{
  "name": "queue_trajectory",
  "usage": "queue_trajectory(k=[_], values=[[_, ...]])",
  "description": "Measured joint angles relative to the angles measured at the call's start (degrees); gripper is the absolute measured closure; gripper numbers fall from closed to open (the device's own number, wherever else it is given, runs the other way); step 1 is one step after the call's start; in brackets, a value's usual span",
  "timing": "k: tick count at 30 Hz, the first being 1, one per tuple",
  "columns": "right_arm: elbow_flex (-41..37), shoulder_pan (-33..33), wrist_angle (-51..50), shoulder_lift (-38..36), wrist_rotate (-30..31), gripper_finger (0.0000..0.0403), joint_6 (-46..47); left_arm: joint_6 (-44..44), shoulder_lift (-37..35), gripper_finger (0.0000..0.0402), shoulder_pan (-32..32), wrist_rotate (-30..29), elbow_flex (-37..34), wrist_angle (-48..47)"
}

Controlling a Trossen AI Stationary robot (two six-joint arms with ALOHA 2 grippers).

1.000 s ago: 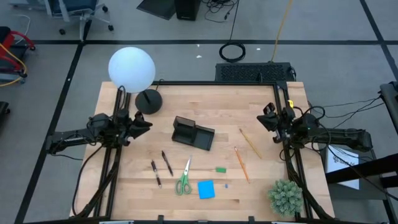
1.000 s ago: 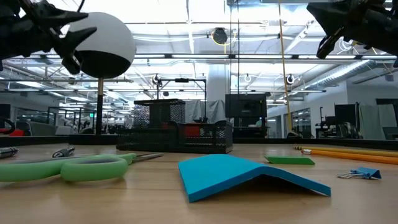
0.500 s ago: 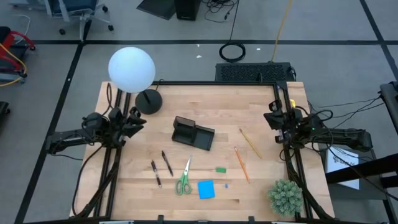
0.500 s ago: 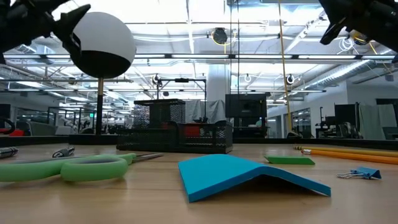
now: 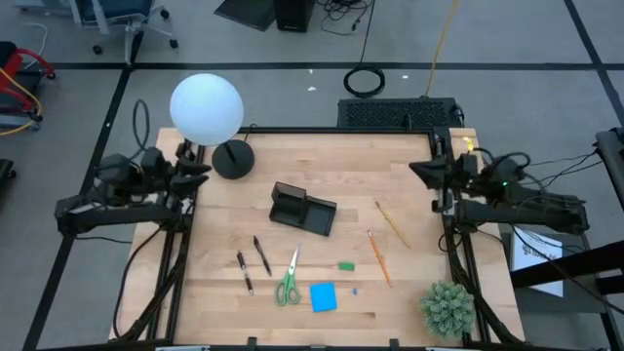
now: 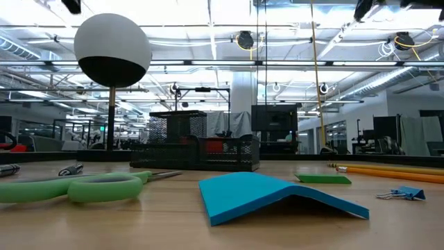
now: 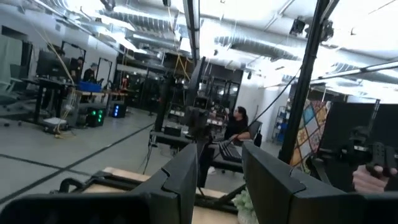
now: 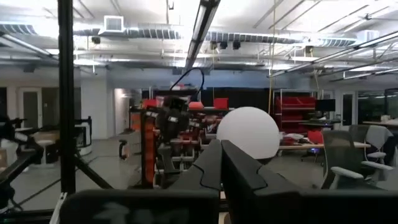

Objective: Pick and place office supplies into organizer
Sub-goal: Put the yellow pencil into the black desk organizer

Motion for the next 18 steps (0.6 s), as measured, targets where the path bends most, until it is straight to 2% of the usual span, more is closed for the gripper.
queue_trajectory(k=[9,14,18], values=[[17.48,0.03,-15.72,8.12,-0.05,0.0403,-2.67,2.94,10.83,0.0275,0.00,-1.29,15.76,-12.11],[26.51,0.03,-24.40,14.28,0.48,0.0403,-4.30,5.03,16.09,0.0275,-0.02,-1.56,21.84,-16.41],[34.55,0.31,-33.39,20.14,3.56,0.0403,-5.42,6.65,19.03,0.0275,0.00,-1.59,25.06,-19.26]])
